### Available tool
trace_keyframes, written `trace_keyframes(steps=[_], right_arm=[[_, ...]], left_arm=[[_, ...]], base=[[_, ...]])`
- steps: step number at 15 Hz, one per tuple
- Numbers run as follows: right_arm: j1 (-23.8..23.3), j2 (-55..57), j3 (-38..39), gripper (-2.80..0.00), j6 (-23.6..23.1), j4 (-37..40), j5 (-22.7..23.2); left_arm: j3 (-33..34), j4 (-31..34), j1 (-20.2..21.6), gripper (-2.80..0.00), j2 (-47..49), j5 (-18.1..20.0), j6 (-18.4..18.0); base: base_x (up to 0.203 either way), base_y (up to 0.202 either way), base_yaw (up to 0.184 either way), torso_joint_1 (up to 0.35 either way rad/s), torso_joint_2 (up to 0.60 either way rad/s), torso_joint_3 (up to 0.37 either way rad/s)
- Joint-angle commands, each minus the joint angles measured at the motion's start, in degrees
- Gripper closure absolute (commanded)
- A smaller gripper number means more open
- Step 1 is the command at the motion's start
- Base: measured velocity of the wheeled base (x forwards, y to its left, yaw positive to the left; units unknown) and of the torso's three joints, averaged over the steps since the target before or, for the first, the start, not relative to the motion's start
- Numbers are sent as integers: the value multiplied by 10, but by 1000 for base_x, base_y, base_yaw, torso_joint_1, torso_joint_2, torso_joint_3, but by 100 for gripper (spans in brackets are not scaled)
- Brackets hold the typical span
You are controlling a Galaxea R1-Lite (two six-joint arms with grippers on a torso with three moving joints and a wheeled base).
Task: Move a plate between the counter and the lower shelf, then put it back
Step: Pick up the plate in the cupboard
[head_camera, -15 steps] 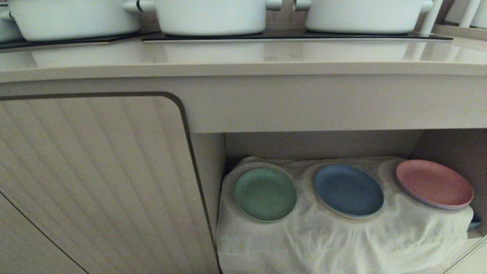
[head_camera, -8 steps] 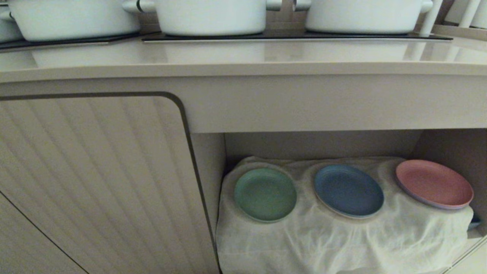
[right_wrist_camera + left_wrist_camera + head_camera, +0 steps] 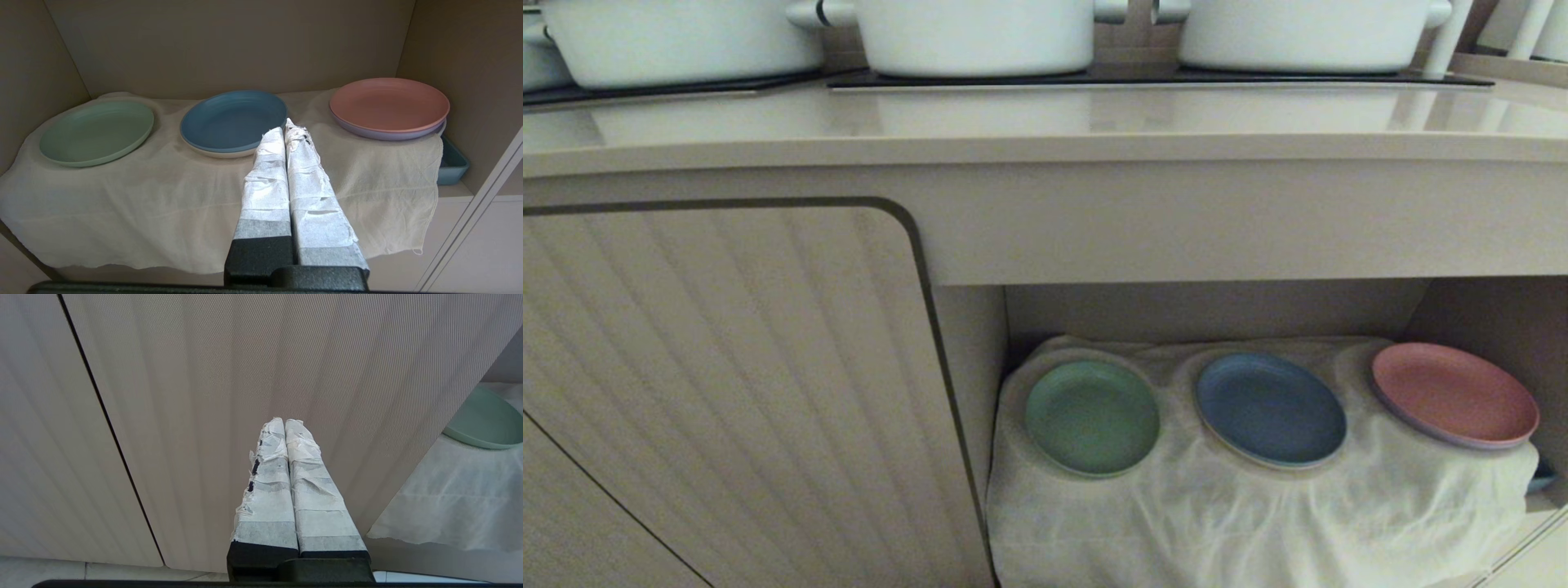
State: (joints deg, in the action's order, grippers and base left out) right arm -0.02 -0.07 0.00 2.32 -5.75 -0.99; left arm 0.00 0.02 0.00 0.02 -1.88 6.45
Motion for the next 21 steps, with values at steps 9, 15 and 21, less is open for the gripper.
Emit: trace_keyframes(steps=[9,15,21], right_arm=[[0,1,0,0,-12,-4,2],[1,1,-5,0,-14,3,8],[2,67,-78,0,-14,11,51]], left_arm=[[0,0,0,0,0,0,1],[0,0,0,0,0,0,1],[0,0,0,0,0,0,1]], base=[[0,0,0,0,0,0],[0,0,0,0,0,0],[0,0,0,0,0,0]])
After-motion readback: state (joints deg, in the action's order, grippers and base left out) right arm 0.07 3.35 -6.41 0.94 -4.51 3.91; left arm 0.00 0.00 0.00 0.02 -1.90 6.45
